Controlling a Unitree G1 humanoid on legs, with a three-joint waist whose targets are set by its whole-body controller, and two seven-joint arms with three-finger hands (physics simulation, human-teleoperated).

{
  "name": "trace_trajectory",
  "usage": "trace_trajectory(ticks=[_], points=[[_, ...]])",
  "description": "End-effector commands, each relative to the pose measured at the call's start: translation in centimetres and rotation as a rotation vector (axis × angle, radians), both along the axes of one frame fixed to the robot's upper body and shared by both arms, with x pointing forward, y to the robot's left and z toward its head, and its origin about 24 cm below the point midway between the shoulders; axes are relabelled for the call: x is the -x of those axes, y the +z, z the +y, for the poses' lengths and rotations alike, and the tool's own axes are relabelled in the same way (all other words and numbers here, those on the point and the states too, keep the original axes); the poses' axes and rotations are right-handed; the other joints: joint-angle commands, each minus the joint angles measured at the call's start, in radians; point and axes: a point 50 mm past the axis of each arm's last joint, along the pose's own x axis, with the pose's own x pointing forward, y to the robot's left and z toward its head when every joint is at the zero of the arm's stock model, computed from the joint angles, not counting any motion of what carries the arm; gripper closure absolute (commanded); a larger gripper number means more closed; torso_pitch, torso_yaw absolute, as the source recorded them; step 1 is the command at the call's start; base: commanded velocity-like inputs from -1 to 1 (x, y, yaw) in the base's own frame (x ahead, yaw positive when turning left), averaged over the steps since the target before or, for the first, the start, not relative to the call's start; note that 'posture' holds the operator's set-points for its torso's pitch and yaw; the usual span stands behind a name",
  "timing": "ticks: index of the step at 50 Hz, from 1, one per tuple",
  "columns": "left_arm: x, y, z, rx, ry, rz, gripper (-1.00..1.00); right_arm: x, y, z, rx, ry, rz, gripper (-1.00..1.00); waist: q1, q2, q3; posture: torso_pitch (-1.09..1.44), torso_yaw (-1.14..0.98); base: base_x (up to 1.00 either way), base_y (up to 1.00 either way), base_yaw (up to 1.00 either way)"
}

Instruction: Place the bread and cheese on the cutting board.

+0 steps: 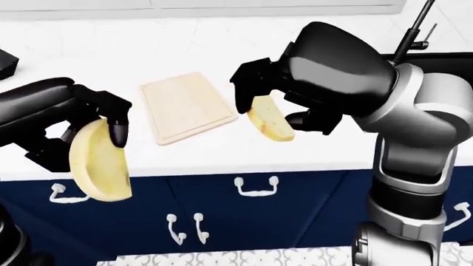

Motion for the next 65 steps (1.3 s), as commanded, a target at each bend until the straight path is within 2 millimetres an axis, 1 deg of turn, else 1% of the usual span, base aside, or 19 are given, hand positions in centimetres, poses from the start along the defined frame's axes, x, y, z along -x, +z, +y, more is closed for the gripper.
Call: trace_trajectory(ticks=[1,2,3,4,5,6,7,9,11,12,14,22,25,26,31,36,41,49,65], points=[[0.3,0.7,0.0,0.001,0.003,-0.038,1.00,0.4,0.7,-0.2,-0.017,-0.002,-0.031,1.00,0.001,-0.038,-0.029,0.00,0.00,1.00,0.00,0.00],[0.3,0.7,0.0,0.001,0.003,-0.038,1.00,0.4,0.7,-0.3,-0.017,-0.001,-0.030,1.00,-0.004,-0.019,0.005,0.00,0.00,1.00,0.00,0.00],[0.4,0.7,-0.1,0.001,0.002,-0.038,1.00,0.4,0.6,-0.3,-0.016,0.000,-0.030,1.00,-0.005,0.012,-0.006,0.00,0.00,1.00,0.00,0.00],[0.4,0.7,-0.1,0.000,0.002,-0.038,1.00,0.4,0.6,-0.3,-0.016,0.002,-0.025,1.00,-0.005,0.015,-0.030,0.00,0.00,1.00,0.00,0.00],[0.4,0.7,-0.1,0.001,0.002,-0.037,1.00,0.4,0.5,-0.3,-0.013,0.003,-0.024,1.00,-0.012,0.019,-0.008,0.00,0.00,0.00,0.00,0.00],[0.4,0.7,-0.1,0.001,0.001,-0.037,1.00,0.5,0.5,-0.3,-0.012,0.004,-0.025,1.00,-0.013,0.000,-0.056,0.00,0.00,0.00,0.00,0.00],[0.4,0.7,-0.1,0.002,0.001,-0.036,1.00,0.5,0.5,-0.3,-0.011,0.004,-0.026,1.00,-0.022,0.003,-0.063,0.00,0.00,0.00,0.00,0.00],[0.4,0.8,-0.2,0.002,0.000,-0.036,1.00,0.4,0.6,-0.4,-0.009,0.000,-0.027,1.00,-0.031,0.031,-0.041,0.00,0.00,0.00,0.00,0.00],[0.4,0.7,-0.2,0.003,-0.001,-0.037,1.00,0.3,0.5,-0.4,-0.005,-0.003,-0.025,1.00,-0.039,0.090,-0.054,0.00,0.00,0.00,0.00,0.00],[0.4,0.8,-0.2,0.003,-0.001,-0.037,1.00,0.3,0.5,-0.4,-0.003,-0.005,-0.025,1.00,-0.047,0.083,-0.057,0.00,0.00,0.00,0.00,0.00],[0.3,0.7,-0.2,0.004,0.000,-0.037,1.00,0.2,0.4,-0.5,0.002,-0.004,-0.020,1.00,-0.029,0.095,-0.014,0.00,0.00,0.00,0.00,0.00],[0.4,0.9,-0.1,0.003,0.001,-0.040,1.00,0.1,0.8,-0.3,0.006,-0.001,-0.022,1.00,-0.019,0.055,0.003,0.00,0.00,0.00,0.00,0.00],[0.2,1.9,0.0,0.007,0.002,-0.053,1.00,0.0,1.2,0.1,0.012,0.006,-0.026,1.00,-0.005,-0.020,-0.037,0.00,0.00,0.00,0.00,0.00],[-0.1,2.6,0.1,0.011,0.005,-0.067,1.00,-0.1,1.2,0.3,0.013,0.009,-0.027,1.00,-0.018,0.028,-0.020,0.00,0.00,0.00,0.00,0.00],[-2.6,5.7,0.2,0.043,0.032,-0.114,1.00,-0.4,1.1,1.0,0.014,0.027,-0.024,1.00,-0.043,0.070,-0.041,0.00,0.00,0.00,0.00,0.00],[-6.9,7.3,0.9,0.086,0.102,-0.145,1.00,-0.4,1.0,1.0,0.009,0.033,-0.022,1.00,-0.045,0.062,-0.051,0.00,0.00,0.00,0.00,0.00],[-10.1,7.0,2.2,0.120,0.162,-0.137,1.00,-0.3,1.1,1.1,0.002,0.040,-0.026,1.00,-0.046,0.058,-0.064,0.00,0.00,0.00,0.00,0.00],[-15.3,3.7,5.3,0.129,0.281,-0.059,1.00,-0.3,0.8,1.1,0.002,0.041,-0.024,1.00,-0.050,0.056,-0.075,0.00,0.00,0.00,0.00,0.00],[-17.4,-1.3,7.5,0.121,0.394,0.065,1.00,-0.4,0.5,1.0,0.005,0.038,-0.016,1.00,-0.055,0.061,-0.077,0.00,0.00,0.00,0.00,0.00]])
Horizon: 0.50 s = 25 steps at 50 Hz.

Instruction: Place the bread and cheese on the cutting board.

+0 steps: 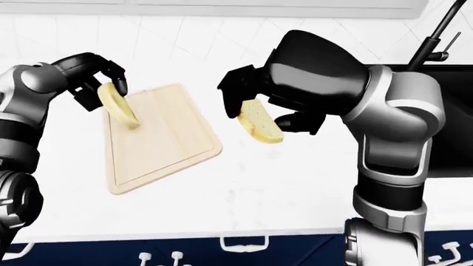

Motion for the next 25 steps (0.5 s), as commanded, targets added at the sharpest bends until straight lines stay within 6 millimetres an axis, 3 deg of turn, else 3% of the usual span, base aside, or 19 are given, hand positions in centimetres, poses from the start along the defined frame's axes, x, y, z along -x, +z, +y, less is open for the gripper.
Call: trace_trajectory(ticks=[1,25], points=[[0.1,3.0,-0.4,0.007,0.000,-0.123,1.00,0.5,1.1,-0.2,-0.024,0.004,-0.054,1.00,-0.001,0.006,-0.030,0.00,0.00,0.00,0.00,0.00],[-0.9,0.7,-1.4,-0.004,0.067,-0.087,1.00,0.5,0.8,-0.4,-0.018,0.004,-0.048,1.00,-0.001,0.005,-0.034,0.00,0.00,0.00,0.00,0.00]])
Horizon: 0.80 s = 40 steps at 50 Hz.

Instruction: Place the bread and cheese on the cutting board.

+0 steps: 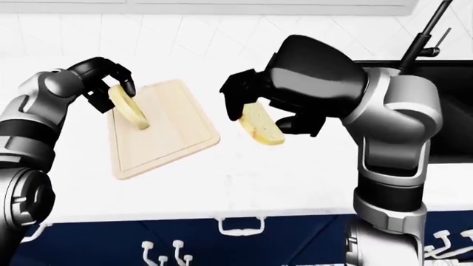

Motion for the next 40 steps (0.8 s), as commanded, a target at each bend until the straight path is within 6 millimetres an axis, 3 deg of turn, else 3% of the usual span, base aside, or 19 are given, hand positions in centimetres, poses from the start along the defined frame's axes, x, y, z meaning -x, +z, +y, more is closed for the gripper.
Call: trace_trajectory(ticks=[1,9,15,17,18,19,22,24,25,26,40], points=[[0.0,1.9,-0.3,-0.029,-0.006,-0.062,1.00,0.6,1.2,-0.2,-0.024,0.005,-0.057,1.00,0.000,0.002,-0.026,0.00,0.00,0.00,0.00,0.00],[0.0,1.2,-0.1,-0.040,0.004,-0.049,1.00,0.7,1.3,-0.3,-0.023,0.006,-0.059,1.00,0.001,0.004,-0.032,0.00,0.00,0.00,0.00,0.00],[0.0,0.8,-0.1,-0.041,0.001,-0.040,0.51,0.7,1.3,-0.3,-0.023,0.006,-0.058,1.00,0.000,0.006,-0.035,0.00,0.00,0.00,0.00,0.00],[-0.1,0.8,-0.2,-0.041,0.000,-0.039,0.43,0.7,1.3,-0.3,-0.023,0.006,-0.058,1.00,0.000,0.007,-0.037,0.00,0.00,0.00,0.00,0.00],[-0.1,0.7,-0.3,-0.044,-0.002,-0.035,0.30,0.7,1.3,-0.3,-0.024,0.006,-0.058,1.00,0.000,0.008,-0.038,0.00,0.00,0.00,0.00,0.00],[-0.1,0.7,-0.3,-0.044,-0.003,-0.034,-0.15,0.6,1.2,-0.3,-0.024,0.006,-0.058,1.00,0.001,0.008,-0.038,0.00,0.00,0.00,0.00,0.00],[-0.1,0.5,-0.3,-0.045,-0.003,-0.032,-0.27,0.6,1.3,-0.3,-0.024,0.005,-0.059,1.00,0.002,0.008,-0.040,0.00,0.00,0.00,0.00,0.00],[-0.1,0.3,-0.4,-0.045,-0.004,-0.029,-0.67,0.6,1.2,-0.3,-0.023,0.005,-0.060,1.00,0.002,0.007,-0.039,0.00,0.00,0.00,0.00,0.00],[-0.1,0.3,-0.4,-0.045,-0.005,-0.029,-0.70,0.6,1.2,-0.3,-0.023,0.005,-0.059,1.00,0.003,0.007,-0.039,0.00,0.00,0.00,0.00,0.00],[-0.1,0.4,-0.4,-0.046,-0.004,-0.029,-1.00,0.6,1.2,-0.4,-0.024,0.005,-0.059,1.00,0.003,0.008,-0.040,0.00,0.00,0.00,0.00,0.00],[0.0,0.9,-0.2,-0.043,0.000,-0.034,-1.00,0.6,1.2,-0.3,-0.023,0.006,-0.060,1.00,-0.003,0.009,-0.043,0.00,0.00,0.00,0.00,0.00]])
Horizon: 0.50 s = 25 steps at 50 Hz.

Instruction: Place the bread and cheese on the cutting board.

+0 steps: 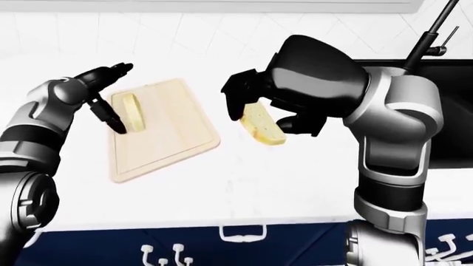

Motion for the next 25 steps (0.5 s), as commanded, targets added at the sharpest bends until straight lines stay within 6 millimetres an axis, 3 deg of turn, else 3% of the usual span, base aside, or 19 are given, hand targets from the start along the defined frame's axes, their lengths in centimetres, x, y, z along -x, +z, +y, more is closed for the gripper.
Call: trace_trajectory(ticks=[1,13,20,25], points=[[0.0,2.7,0.0,-0.005,-0.011,-0.088,-1.00,0.6,1.2,-0.2,-0.023,0.005,-0.057,1.00,0.000,0.002,-0.030,0.00,0.00,0.00,0.00,0.00],[0.4,4.1,0.5,0.001,-0.035,-0.105,-1.00,0.7,1.8,0.5,-0.029,0.022,-0.062,1.00,-0.004,0.003,-0.021,0.00,0.00,0.00,0.00,0.00],[2.3,8.3,1.7,0.040,-0.087,-0.186,-1.00,-1.2,2.8,3.1,-0.035,0.058,-0.060,1.00,-0.010,0.013,-0.011,0.00,0.00,0.00,0.00,0.00],[4.4,8.9,1.0,0.040,-0.148,-0.223,-1.00,-3.2,3.1,6.3,-0.046,0.100,-0.043,1.00,-0.015,0.024,-0.004,0.00,0.00,0.00,0.00,0.00]])
